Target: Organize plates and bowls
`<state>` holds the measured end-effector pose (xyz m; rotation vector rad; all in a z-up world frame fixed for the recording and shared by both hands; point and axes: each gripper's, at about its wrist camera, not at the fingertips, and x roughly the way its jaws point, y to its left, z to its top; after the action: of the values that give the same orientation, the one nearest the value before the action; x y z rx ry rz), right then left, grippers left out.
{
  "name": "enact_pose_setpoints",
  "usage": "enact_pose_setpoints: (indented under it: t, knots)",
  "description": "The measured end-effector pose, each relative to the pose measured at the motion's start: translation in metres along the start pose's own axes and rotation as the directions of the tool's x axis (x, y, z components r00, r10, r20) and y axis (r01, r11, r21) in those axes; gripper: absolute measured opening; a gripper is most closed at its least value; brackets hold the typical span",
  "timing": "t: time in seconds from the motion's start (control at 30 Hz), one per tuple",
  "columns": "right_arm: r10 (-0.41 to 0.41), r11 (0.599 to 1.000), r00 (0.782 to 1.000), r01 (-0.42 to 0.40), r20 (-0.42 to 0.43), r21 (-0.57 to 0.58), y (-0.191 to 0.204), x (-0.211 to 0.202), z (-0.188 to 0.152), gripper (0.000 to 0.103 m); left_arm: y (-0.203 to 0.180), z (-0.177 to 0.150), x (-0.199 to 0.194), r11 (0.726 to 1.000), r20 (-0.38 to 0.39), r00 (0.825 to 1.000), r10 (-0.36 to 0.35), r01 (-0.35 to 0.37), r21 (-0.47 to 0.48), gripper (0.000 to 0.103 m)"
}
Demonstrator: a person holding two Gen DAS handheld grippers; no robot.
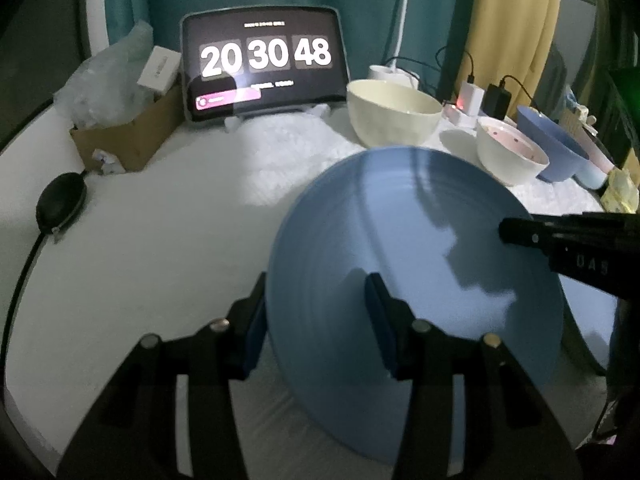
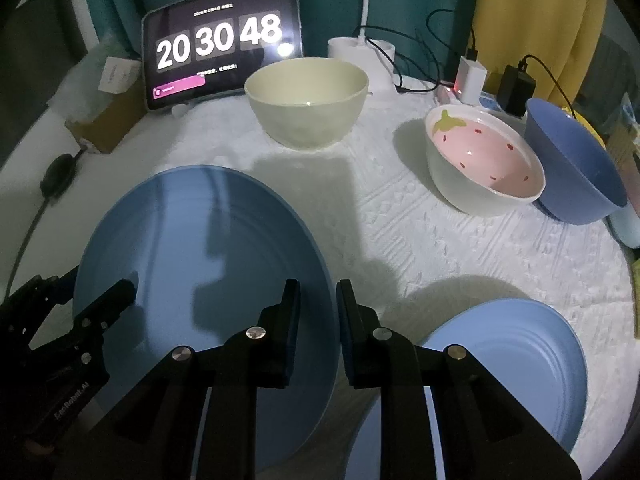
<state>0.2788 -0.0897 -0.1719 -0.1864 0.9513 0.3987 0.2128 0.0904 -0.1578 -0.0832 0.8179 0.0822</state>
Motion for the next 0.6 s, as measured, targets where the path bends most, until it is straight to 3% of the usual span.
enact_pose_setpoints:
  t: [0.6]
  knots:
    - [0.000,1.000,0.998,0.001,0.057,-0.013,0.006,-0.032,-0.007,0.020,0.000,-0.001,-0.028,1.000,0.058,0.998,0.005,-0.006,0.008,0.048]
